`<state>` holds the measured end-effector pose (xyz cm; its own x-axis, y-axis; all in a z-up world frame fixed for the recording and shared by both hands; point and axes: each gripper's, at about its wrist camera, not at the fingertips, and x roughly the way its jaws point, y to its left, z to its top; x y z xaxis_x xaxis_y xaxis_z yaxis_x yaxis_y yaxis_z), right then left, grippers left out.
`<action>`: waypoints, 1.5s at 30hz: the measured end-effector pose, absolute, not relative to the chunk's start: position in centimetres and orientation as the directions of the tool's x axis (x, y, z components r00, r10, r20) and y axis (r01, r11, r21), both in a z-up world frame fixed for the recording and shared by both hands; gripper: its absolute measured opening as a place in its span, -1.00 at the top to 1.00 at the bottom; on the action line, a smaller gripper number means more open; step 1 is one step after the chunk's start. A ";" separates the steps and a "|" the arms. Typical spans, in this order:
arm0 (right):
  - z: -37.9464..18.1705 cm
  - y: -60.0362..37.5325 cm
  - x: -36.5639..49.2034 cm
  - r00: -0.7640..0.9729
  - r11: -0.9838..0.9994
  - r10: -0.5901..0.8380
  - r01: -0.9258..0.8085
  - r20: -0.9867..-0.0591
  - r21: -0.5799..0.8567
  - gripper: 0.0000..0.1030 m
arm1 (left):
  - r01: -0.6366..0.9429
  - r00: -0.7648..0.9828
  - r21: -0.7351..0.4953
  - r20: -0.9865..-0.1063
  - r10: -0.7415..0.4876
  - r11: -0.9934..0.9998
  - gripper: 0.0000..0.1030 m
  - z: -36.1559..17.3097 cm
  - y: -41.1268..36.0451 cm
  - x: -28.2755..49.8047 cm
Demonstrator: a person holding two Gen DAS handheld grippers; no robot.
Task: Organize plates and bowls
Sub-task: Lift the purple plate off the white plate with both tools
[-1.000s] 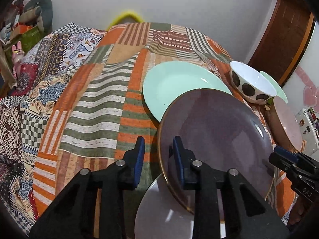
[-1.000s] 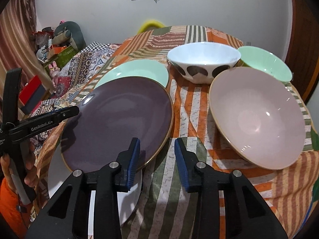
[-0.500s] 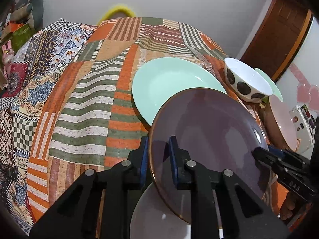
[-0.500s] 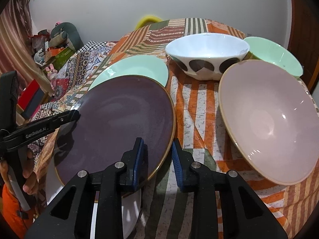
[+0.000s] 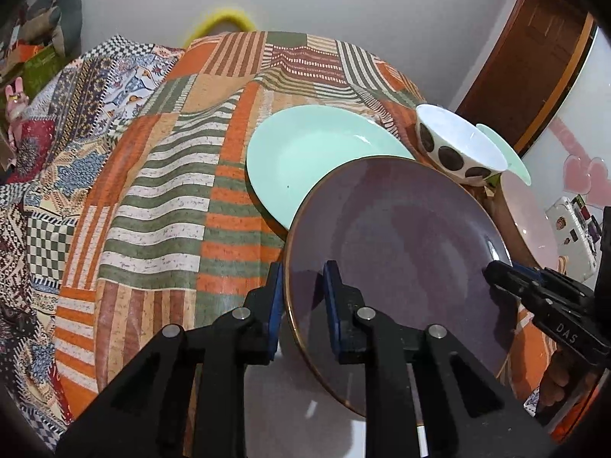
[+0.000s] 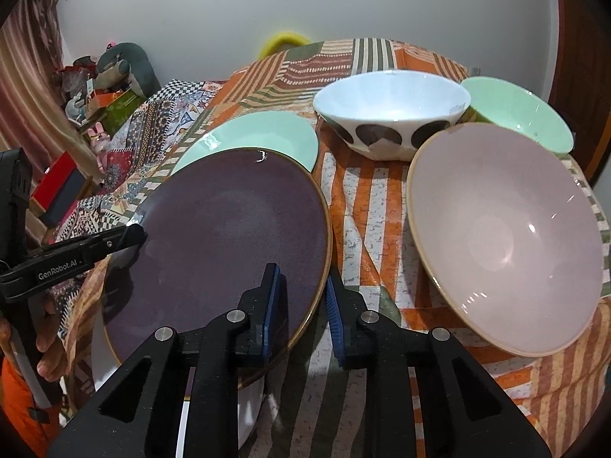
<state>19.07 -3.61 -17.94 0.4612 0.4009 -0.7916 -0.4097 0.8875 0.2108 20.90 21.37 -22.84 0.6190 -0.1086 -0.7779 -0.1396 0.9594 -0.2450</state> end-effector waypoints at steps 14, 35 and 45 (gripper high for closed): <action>-14.4 -5.6 16.6 0.508 0.874 0.438 -0.433 -0.742 0.220 0.58 | -0.119 0.680 -0.246 -0.726 -0.102 0.962 0.62 -17.2 18.6 15.6; -12.5 -12.3 11.7 0.566 0.897 0.412 -0.389 -0.714 0.209 0.58 | -0.020 0.657 -0.198 -0.741 -0.137 0.980 0.62 -14.7 9.1 10.2; -14.5 -15.0 10.2 0.541 0.913 0.383 -0.344 -0.749 0.218 0.58 | 0.010 0.564 -0.188 -0.810 -0.161 0.982 0.62 -17.5 5.3 10.5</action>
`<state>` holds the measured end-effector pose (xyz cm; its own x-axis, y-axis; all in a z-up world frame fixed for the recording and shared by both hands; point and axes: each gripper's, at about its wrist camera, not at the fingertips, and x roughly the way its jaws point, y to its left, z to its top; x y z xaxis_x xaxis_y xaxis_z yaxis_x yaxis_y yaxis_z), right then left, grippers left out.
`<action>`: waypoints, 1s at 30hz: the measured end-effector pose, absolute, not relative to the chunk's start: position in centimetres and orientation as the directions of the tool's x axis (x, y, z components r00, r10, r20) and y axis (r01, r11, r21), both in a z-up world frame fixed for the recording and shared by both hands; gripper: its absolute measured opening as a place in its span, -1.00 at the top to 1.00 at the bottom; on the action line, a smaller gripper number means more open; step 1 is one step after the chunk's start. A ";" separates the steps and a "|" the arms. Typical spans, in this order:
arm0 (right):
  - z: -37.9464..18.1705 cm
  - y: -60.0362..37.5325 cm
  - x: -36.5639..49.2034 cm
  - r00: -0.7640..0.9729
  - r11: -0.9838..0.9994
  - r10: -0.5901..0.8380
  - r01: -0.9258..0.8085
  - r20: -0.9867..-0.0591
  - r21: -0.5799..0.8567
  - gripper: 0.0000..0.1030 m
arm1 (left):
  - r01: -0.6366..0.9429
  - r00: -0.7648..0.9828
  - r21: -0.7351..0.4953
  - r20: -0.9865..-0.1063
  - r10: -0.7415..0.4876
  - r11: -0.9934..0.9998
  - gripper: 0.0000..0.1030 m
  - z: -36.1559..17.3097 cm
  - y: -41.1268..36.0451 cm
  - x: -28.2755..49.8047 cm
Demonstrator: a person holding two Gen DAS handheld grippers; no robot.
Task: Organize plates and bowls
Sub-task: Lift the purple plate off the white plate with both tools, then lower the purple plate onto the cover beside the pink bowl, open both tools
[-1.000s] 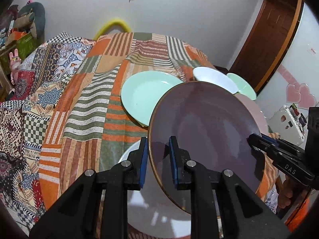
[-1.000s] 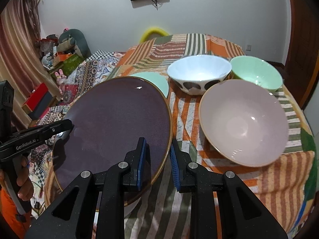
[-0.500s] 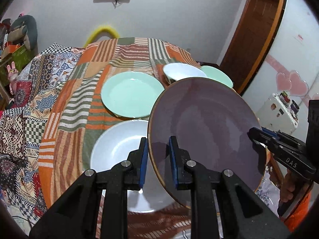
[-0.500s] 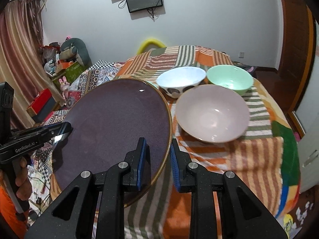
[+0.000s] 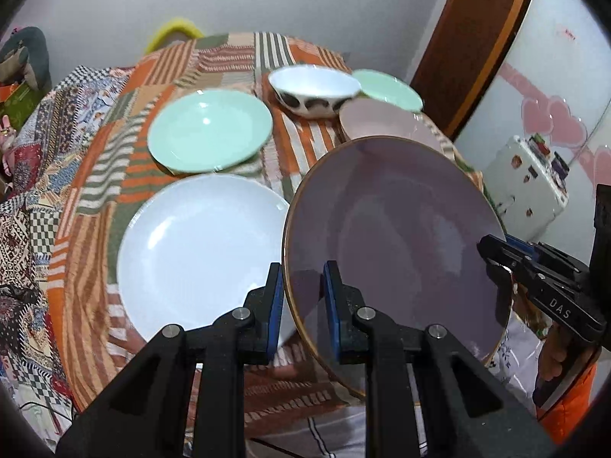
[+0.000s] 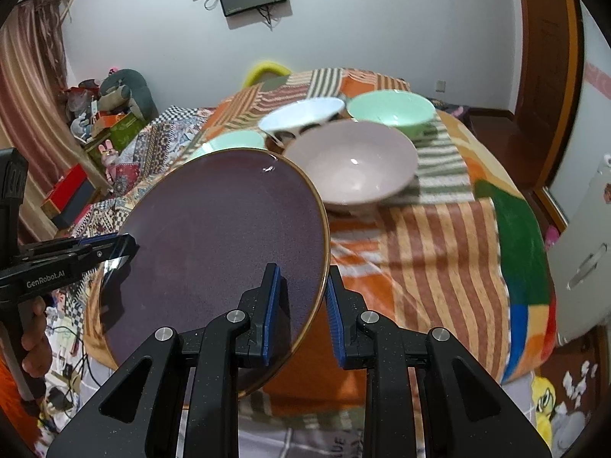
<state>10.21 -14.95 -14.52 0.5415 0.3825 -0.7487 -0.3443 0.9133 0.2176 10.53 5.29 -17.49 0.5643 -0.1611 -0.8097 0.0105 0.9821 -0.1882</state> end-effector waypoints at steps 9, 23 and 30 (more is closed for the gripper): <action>-17.3 -17.7 9.9 0.501 0.926 0.362 -0.294 -0.786 0.238 0.58 | 0.031 0.480 -0.176 -0.861 -0.169 0.984 0.62 -20.6 2.5 11.8; -20.2 -19.7 11.0 0.455 0.934 0.349 -0.241 -0.819 0.264 0.58 | 0.034 0.411 -0.154 -0.898 -0.155 0.987 0.62 -23.8 0.6 14.7; -20.9 -20.3 11.3 0.442 0.938 0.339 -0.225 -0.830 0.263 0.58 | 0.035 0.412 -0.152 -0.898 -0.153 0.988 0.62 -24.4 0.4 15.6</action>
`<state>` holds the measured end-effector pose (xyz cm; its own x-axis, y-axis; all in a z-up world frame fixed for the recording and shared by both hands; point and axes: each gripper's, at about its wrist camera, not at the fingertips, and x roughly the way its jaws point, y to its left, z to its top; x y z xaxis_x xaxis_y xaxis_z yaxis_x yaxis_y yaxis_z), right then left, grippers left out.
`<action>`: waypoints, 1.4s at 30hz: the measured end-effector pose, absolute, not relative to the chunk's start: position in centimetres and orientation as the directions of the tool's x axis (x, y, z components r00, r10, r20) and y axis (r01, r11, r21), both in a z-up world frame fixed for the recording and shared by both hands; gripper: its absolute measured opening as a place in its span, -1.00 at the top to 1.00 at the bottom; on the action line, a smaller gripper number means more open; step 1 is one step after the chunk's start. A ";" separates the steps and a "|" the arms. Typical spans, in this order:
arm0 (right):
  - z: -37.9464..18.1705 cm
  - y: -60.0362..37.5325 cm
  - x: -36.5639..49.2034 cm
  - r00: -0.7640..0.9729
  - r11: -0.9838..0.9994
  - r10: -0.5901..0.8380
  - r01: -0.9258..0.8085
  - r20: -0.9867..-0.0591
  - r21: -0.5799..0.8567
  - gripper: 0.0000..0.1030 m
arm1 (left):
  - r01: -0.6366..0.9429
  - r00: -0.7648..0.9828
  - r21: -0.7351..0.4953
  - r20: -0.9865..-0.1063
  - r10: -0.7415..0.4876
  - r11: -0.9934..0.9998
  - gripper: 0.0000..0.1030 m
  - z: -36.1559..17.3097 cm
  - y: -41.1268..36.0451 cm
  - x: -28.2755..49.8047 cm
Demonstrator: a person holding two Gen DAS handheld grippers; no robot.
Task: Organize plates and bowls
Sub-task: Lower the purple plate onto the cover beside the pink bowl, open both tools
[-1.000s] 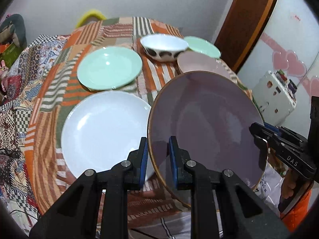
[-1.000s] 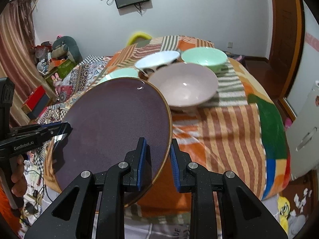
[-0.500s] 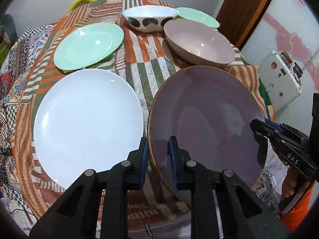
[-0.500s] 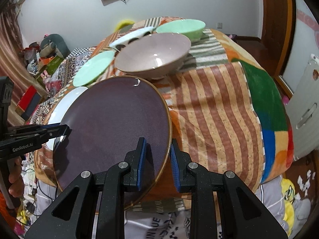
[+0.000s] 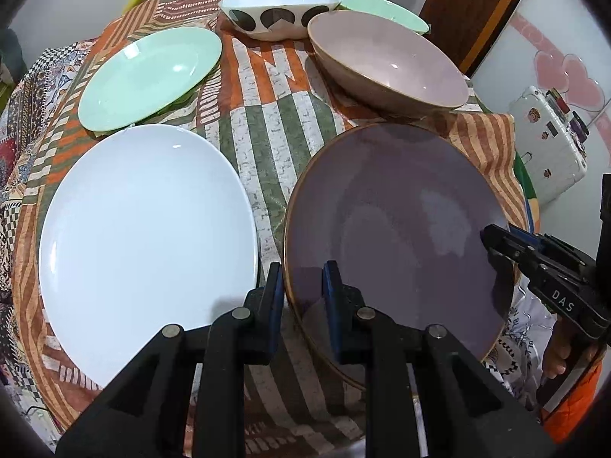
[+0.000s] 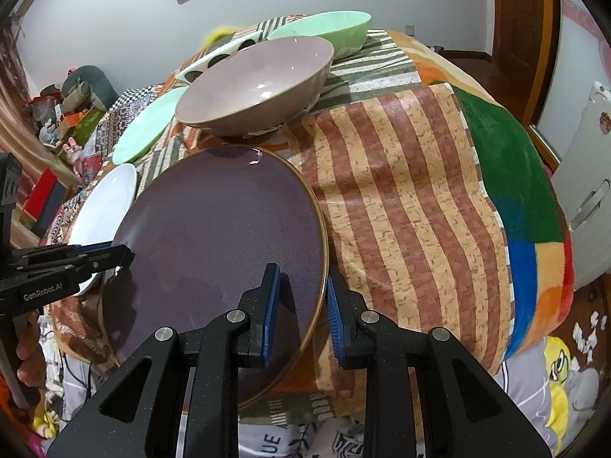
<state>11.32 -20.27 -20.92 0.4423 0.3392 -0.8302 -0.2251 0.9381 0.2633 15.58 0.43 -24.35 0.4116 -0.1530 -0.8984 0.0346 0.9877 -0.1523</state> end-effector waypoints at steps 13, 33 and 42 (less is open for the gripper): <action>-21.0 -20.0 11.9 0.439 0.942 0.325 -0.229 -0.838 0.245 0.53 | 0.041 0.425 -0.139 -0.894 -0.143 0.989 0.61 -24.2 0.3 15.5; -14.3 -18.2 10.0 0.585 0.946 0.300 -0.286 -0.753 0.154 0.02 | 0.027 0.628 -0.117 -0.770 -0.108 0.993 -0.08 -16.6 2.6 10.1; -12.2 -14.1 10.0 0.612 0.916 0.355 -0.379 -0.707 0.132 -0.26 | -0.063 0.677 -0.100 -0.735 -0.031 0.993 -0.34 -15.5 7.3 7.7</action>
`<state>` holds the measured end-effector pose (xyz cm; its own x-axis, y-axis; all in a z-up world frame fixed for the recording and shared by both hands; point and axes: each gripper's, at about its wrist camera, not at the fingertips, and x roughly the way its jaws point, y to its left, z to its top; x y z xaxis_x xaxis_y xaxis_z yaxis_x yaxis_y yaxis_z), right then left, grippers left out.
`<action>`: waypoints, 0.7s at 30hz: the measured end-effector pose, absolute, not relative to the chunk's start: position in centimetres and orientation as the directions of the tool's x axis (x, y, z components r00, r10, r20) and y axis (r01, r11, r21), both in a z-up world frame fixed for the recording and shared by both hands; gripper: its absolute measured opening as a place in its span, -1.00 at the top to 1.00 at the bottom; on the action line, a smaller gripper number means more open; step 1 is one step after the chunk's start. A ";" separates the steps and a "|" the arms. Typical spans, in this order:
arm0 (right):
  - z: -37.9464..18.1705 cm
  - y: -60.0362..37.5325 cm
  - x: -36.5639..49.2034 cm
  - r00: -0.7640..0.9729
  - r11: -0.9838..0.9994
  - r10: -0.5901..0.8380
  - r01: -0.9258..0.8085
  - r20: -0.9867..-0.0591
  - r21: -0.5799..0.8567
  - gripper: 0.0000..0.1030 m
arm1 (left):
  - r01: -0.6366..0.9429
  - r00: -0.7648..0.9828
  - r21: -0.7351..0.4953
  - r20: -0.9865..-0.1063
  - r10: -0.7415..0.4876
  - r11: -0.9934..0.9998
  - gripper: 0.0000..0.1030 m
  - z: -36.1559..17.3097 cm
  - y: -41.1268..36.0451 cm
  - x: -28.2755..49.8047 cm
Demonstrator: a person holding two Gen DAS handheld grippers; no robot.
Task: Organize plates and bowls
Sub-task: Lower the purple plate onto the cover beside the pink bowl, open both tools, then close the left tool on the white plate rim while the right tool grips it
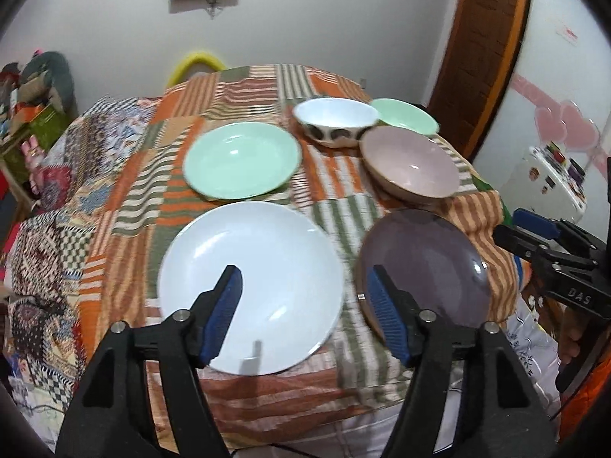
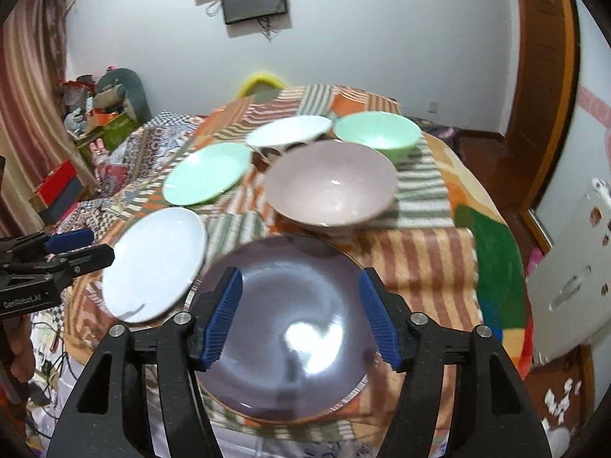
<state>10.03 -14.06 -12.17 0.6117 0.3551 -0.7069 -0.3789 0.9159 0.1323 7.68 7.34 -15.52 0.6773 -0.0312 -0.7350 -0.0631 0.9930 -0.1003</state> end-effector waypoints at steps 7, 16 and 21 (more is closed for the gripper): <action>-12.4 -10.1 10.7 0.582 0.883 0.400 -0.452 -0.708 0.128 -0.29 | -0.163 0.665 -0.103 -0.746 0.033 0.981 -0.35 -17.0 12.0 6.5; -14.5 -5.2 12.1 0.518 0.848 0.426 -0.515 -0.742 0.128 -0.29 | -0.248 0.619 -0.121 -0.783 0.061 0.961 -0.35 -20.4 16.8 6.5; -16.1 -3.5 13.2 0.465 0.832 0.439 -0.534 -0.769 0.151 -0.28 | -0.261 0.603 -0.155 -0.797 0.035 0.953 -0.35 -22.3 18.7 6.7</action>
